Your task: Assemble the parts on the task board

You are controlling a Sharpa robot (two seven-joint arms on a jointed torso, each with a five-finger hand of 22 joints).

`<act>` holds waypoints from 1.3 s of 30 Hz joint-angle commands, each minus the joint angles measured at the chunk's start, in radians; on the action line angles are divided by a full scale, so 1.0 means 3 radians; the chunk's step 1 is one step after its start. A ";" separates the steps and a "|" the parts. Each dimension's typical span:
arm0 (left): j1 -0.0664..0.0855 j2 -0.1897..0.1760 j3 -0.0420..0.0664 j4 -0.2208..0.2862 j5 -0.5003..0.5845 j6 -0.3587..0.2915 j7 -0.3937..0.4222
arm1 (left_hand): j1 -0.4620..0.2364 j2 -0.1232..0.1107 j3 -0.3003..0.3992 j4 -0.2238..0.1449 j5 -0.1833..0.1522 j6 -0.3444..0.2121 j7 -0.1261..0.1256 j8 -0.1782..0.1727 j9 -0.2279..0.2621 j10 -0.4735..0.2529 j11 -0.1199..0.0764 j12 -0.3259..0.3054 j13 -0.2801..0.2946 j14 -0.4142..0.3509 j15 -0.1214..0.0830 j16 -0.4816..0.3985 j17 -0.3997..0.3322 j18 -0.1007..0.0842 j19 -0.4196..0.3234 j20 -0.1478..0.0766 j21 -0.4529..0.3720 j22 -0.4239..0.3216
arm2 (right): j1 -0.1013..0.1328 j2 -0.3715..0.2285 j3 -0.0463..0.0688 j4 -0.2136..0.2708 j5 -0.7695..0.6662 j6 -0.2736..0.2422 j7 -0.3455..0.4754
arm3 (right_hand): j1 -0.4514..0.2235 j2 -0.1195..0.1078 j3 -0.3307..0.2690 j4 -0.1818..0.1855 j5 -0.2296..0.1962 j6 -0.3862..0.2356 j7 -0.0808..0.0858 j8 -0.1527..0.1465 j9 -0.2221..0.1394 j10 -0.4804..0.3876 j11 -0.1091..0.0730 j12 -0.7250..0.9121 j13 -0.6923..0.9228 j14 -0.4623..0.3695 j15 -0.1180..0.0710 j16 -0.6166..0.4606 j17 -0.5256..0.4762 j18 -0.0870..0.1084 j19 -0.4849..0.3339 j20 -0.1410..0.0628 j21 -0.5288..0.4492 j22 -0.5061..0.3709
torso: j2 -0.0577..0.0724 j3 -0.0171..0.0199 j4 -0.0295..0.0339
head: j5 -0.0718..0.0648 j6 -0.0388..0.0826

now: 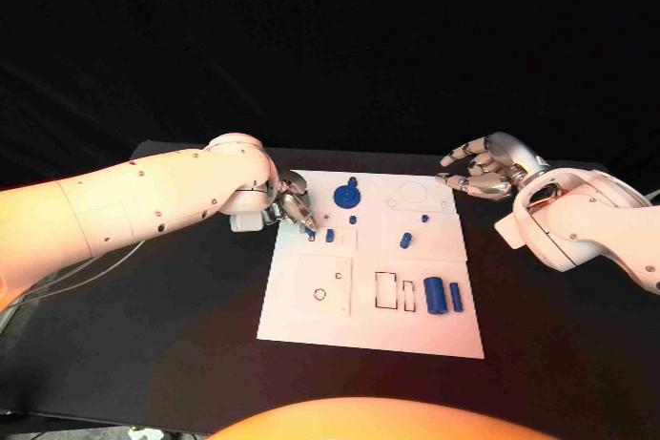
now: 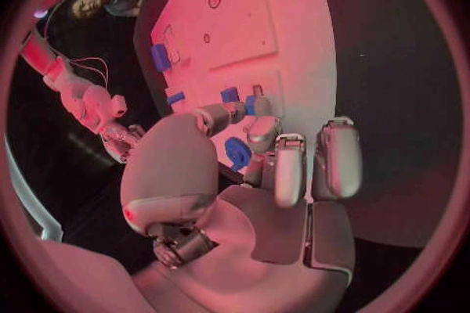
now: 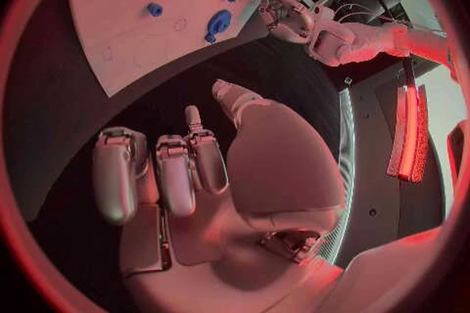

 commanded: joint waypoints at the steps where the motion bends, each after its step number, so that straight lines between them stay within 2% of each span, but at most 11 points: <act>1: 0.0005 0.0019 -0.0005 -0.0001 -0.0117 0.0049 -0.0004 | 0.0009 -0.0017 0.0646 -0.0659 0.0021 0.0046 -0.0020 -0.0010 0.0006 0.0019 0.0000 0.0021 0.0003 0.0339 -0.0016 0.0022 0.0852 -0.0036 0.0001 -0.0013 0.0021 0.0140 | -0.0002 0.0003 0.0001 0.0004 -0.0023 0.0002 0.0037 | -0.0035 -0.0005 -0.0005 0.0016 0.0019 0.0009 -0.0015 0.0013 -0.0005 -0.0010 -0.0004 -0.0014 0.0407 0.0348 -0.0004 0.0021 0.0878 0.0026 0.0073 0.0006 -0.0017 0.0562 | 0.0002 -0.0001 -0.0002 | 0.0003 -0.0006; 16: 0.0001 0.0027 -0.0031 0.0012 -0.0131 0.0063 -0.0007 | 0.0009 -0.0018 0.0643 -0.0659 0.0031 0.0047 -0.0020 -0.0011 0.0006 0.0020 0.0000 0.0021 0.0004 0.0339 -0.0016 0.0021 0.0852 -0.0035 0.0000 -0.0013 0.0021 0.0140 | -0.0002 0.0004 0.0001 0.0004 -0.0024 0.0001 0.0040 | -0.0037 -0.0016 0.0010 0.0022 0.0024 0.0004 -0.0016 0.0023 -0.0007 -0.0010 -0.0006 -0.0014 0.0406 0.0348 -0.0006 0.0021 0.0878 0.0026 0.0074 0.0004 -0.0021 0.0563 | -0.0002 0.0003 -0.0002 | 0.0007 -0.0016; 39: 0.0000 -0.0019 -0.0035 0.0042 0.0045 0.0071 -0.0014 | 0.0010 -0.0018 0.0637 -0.0660 0.0051 0.0052 -0.0021 -0.0014 0.0007 0.0029 -0.0001 0.0030 0.0018 0.0343 -0.0017 0.0030 0.0867 -0.0035 0.0000 -0.0014 0.0021 0.0141 | -0.0003 0.0005 0.0001 -0.0003 -0.0024 0.0005 0.0039 | -0.0037 -0.0016 0.0010 0.0022 0.0024 0.0004 -0.0016 0.0023 -0.0007 -0.0010 -0.0006 -0.0014 0.0406 0.0348 -0.0006 0.0021 0.0878 0.0026 0.0074 0.0004 -0.0021 0.0563 | -0.0001 0.0001 -0.0001 | 0.0010 -0.0013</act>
